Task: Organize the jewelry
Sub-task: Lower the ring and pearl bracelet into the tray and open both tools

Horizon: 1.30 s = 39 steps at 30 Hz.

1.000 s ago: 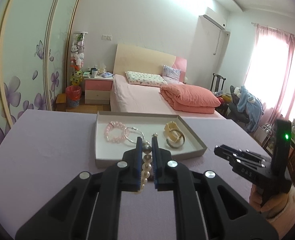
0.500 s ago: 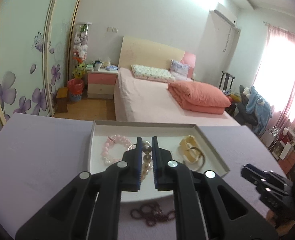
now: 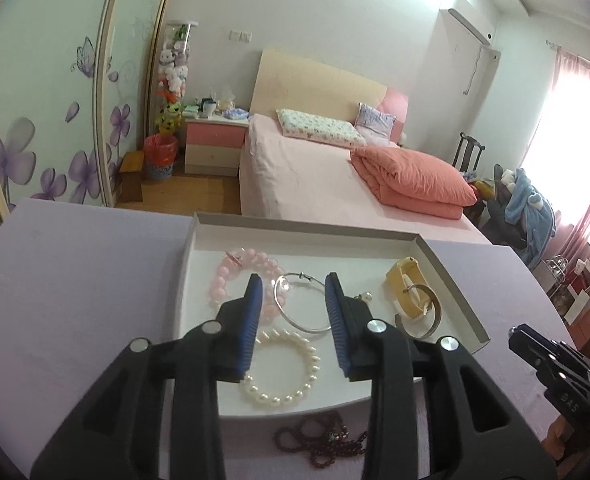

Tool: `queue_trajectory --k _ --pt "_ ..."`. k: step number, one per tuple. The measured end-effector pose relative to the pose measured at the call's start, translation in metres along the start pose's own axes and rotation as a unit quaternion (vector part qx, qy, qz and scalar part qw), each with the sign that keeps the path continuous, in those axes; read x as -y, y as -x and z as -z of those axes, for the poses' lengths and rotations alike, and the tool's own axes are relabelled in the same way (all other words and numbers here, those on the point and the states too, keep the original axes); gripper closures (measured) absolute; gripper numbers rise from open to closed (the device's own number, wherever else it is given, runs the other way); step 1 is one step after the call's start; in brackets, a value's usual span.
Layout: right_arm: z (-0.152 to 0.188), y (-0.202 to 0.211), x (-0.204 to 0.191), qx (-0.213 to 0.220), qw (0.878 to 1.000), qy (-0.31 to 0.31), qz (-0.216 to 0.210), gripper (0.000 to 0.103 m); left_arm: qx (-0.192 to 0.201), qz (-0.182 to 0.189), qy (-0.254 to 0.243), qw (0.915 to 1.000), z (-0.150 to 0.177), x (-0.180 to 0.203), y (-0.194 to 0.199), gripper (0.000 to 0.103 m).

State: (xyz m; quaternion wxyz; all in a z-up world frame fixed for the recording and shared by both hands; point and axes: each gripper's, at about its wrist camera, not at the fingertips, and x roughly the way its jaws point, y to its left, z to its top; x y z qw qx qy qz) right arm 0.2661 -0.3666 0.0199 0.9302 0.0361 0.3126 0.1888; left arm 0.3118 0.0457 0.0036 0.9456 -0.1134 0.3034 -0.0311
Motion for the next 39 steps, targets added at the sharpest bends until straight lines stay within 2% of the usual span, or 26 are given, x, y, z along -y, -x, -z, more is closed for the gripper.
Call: queue_trajectory --k 3,5,9,11,17,25,35,36,38,39 --pt "-0.001 -0.001 -0.004 0.001 1.000 0.004 0.000 0.080 0.018 -0.002 -0.004 0.9998 -0.001 -0.004 0.016 0.063" --pt "-0.002 -0.001 -0.008 0.003 1.000 0.008 0.001 0.080 0.030 -0.004 -0.005 0.9995 -0.001 -0.005 0.027 0.054" --pt "-0.007 -0.005 -0.018 0.010 1.000 0.019 0.006 0.080 0.054 -0.010 -0.015 0.9984 -0.002 -0.004 0.048 0.045" --pt "-0.012 -0.011 -0.024 0.015 1.000 0.023 0.011 0.080 0.065 -0.011 -0.017 0.9977 -0.001 -0.004 0.058 0.037" --pt "-0.027 -0.047 -0.033 0.019 0.998 0.035 0.042 0.080 0.086 -0.015 -0.011 0.9961 0.000 -0.010 0.079 0.027" --pt "-0.028 -0.086 -0.035 -0.014 0.998 0.027 0.054 0.080 0.103 -0.019 -0.014 0.9944 0.001 -0.015 0.093 0.022" --pt "-0.026 -0.096 -0.041 -0.022 0.998 0.033 0.057 0.080 0.095 -0.016 -0.012 0.9953 0.003 -0.019 0.085 0.022" --pt "-0.027 -0.096 -0.042 -0.020 0.998 0.033 0.059 0.077 0.093 -0.015 -0.012 0.9954 0.004 -0.018 0.085 0.022" --pt "-0.027 -0.094 -0.042 -0.019 0.998 0.031 0.058 0.063 0.092 -0.015 -0.010 0.9956 0.005 -0.019 0.084 0.022" --pt "-0.027 -0.092 -0.042 -0.015 0.998 0.028 0.057 0.052 0.090 -0.014 -0.009 0.9958 0.006 -0.019 0.084 0.022"
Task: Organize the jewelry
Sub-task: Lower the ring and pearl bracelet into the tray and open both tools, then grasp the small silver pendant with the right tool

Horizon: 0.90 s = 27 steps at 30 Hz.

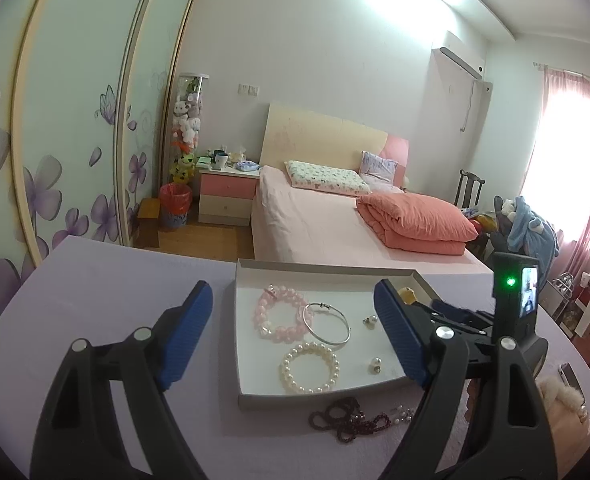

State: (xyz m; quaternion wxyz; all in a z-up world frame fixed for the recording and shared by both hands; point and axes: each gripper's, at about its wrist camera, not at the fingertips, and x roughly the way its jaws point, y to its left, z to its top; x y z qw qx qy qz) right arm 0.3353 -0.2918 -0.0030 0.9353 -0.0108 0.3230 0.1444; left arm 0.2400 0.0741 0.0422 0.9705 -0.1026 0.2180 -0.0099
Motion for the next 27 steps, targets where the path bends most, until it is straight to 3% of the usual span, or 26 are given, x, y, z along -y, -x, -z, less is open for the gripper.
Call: queue_trajectory --k 14,27 --pt "0.012 0.058 0.017 0.026 0.999 -0.005 -0.027 0.050 0.005 -0.004 0.003 1.0000 0.007 -0.003 0.027 0.022" --pt "0.070 0.069 -0.005 -0.050 0.993 0.046 -0.100 0.051 -0.007 -0.007 0.001 0.9999 0.027 -0.001 0.049 0.019"
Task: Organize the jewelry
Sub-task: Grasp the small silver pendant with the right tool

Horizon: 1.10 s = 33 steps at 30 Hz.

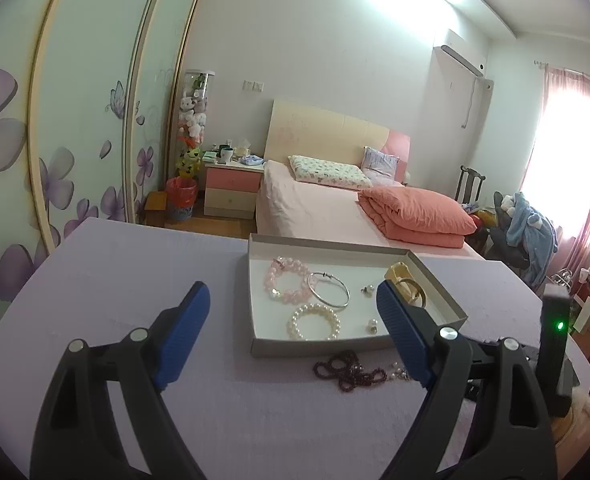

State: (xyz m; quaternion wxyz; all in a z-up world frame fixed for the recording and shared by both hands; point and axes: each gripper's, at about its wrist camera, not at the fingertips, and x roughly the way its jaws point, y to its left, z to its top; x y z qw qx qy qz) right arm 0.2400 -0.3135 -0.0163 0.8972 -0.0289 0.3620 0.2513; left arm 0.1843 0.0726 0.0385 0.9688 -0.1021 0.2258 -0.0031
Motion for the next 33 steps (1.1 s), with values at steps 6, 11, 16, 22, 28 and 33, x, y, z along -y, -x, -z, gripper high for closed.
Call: queue_trajectory --k 6,11,16,22,28,33 --pt "0.013 -0.016 -0.014 -0.047 0.999 0.020 -0.012 0.052 -0.001 -0.003 0.004 1.0000 0.002 -0.004 0.003 0.019" --pt "0.019 -0.028 -0.023 -0.081 0.996 0.042 -0.010 0.057 -0.002 -0.005 0.006 1.0000 0.005 -0.006 0.006 0.019" --pt "0.012 -0.037 -0.026 -0.087 0.995 0.054 0.008 0.059 -0.004 -0.005 0.008 0.9999 0.006 -0.008 0.004 0.019" --pt "0.008 -0.043 -0.028 -0.086 0.995 0.058 0.007 0.073 -0.011 -0.004 0.009 0.9999 0.006 -0.009 -0.001 0.019" --pt "0.012 -0.036 -0.026 -0.085 0.995 0.058 0.007 0.093 -0.018 -0.005 0.007 0.9998 0.010 -0.009 -0.004 0.019" --pt "0.015 -0.027 -0.007 -0.088 0.995 0.029 0.025 0.094 -0.028 -0.007 0.001 0.9996 0.013 -0.005 -0.007 0.019"
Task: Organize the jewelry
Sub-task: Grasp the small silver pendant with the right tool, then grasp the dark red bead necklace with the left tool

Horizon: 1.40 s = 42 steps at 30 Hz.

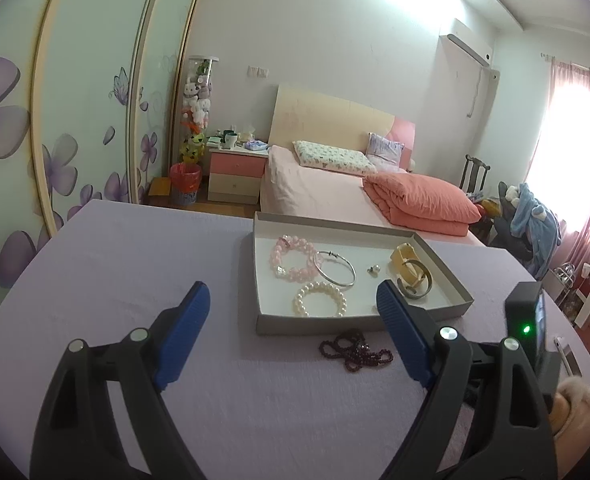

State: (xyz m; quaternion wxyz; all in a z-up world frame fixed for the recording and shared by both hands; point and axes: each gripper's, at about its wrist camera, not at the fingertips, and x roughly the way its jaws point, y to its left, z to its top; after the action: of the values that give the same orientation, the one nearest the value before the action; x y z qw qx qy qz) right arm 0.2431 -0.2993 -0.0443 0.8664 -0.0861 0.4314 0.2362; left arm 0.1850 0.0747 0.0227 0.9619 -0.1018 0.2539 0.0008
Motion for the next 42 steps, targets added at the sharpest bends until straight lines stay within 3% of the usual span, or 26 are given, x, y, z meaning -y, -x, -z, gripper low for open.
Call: queue_trajectory --k 7,17,30,42 --pt "-0.008 0.042 0.042 0.067 0.996 -0.066 0.004 0.094 -0.027 0.001 -0.011 0.9996 0.009 0.013 -0.016 0.019" --pt "-0.028 0.084 0.051 0.143 0.987 -0.073 0.004 0.094 -0.083 -0.002 -0.046 0.9955 0.032 0.046 -0.050 0.015" --pt "-0.022 0.089 0.055 0.156 0.985 -0.072 -0.007 0.094 -0.164 -0.028 -0.090 0.9819 0.058 0.079 -0.101 0.012" --pt "-0.019 0.083 0.065 0.152 0.985 -0.081 -0.015 0.094 -0.210 -0.045 -0.081 0.9734 0.068 0.087 -0.138 0.012"
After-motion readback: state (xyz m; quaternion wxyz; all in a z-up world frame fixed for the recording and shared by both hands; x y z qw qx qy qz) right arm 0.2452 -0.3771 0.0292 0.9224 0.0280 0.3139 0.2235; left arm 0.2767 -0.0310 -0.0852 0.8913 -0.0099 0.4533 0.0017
